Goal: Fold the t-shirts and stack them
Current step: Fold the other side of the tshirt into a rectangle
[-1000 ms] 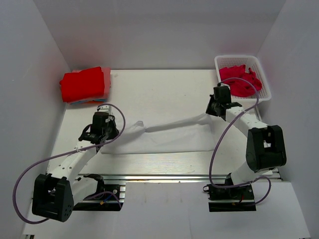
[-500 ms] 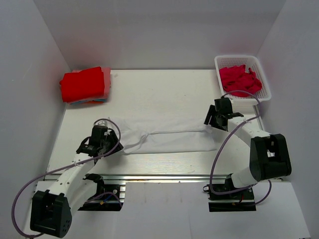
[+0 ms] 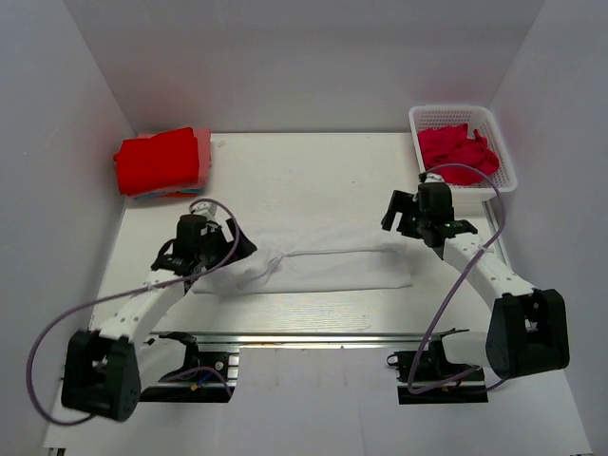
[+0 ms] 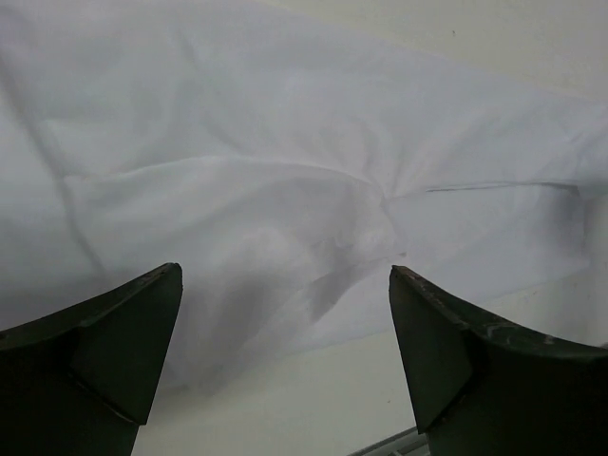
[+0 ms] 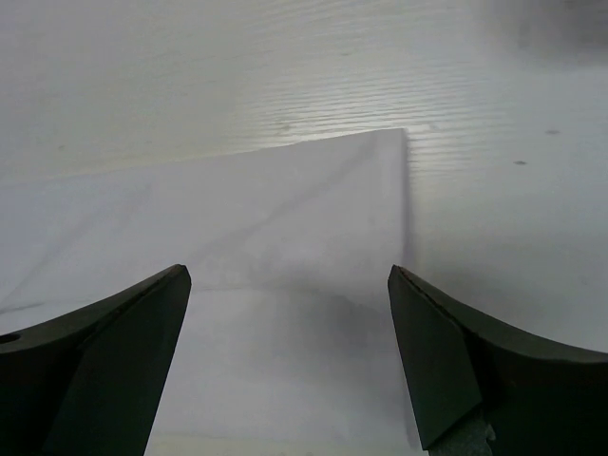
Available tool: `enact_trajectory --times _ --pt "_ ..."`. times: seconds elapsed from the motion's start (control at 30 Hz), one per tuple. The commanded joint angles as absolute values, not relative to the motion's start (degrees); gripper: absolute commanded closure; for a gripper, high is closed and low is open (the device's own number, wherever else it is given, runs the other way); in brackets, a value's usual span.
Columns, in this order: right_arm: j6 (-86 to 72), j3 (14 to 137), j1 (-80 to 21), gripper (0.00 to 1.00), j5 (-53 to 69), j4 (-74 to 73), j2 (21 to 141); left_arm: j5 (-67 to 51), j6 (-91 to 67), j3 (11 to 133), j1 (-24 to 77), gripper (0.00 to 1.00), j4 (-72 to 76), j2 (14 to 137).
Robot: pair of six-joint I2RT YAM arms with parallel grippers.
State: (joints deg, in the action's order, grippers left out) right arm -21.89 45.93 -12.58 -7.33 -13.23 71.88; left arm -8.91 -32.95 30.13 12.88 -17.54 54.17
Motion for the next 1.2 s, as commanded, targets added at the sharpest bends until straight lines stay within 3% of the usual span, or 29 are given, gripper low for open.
enact_trajectory --times 0.0,0.23,0.47,0.67,0.93,1.17 --pt "-19.2 46.4 -13.8 0.10 7.1 -4.8 74.5 -22.1 -29.8 32.9 13.6 0.00 -2.2 64.5" --pt "-23.6 45.5 -14.0 0.10 12.7 -0.8 82.0 -36.6 -26.9 34.6 19.8 0.00 10.2 79.0" --pt "-26.1 44.3 -13.4 0.10 11.7 -2.2 86.7 -39.1 -22.7 37.2 26.0 0.00 10.2 87.9" --pt "-24.9 44.8 -13.4 0.10 11.3 -3.2 87.3 -38.2 -18.7 37.9 29.3 0.00 0.5 90.8" --pt "-22.9 46.4 -13.4 0.10 9.2 -4.2 85.9 -9.3 -19.5 45.8 30.3 0.00 -25.5 80.6" --pt "-21.7 45.9 -13.5 0.10 5.8 -4.5 83.2 13.7 -27.4 46.1 28.7 0.00 -29.3 70.8"
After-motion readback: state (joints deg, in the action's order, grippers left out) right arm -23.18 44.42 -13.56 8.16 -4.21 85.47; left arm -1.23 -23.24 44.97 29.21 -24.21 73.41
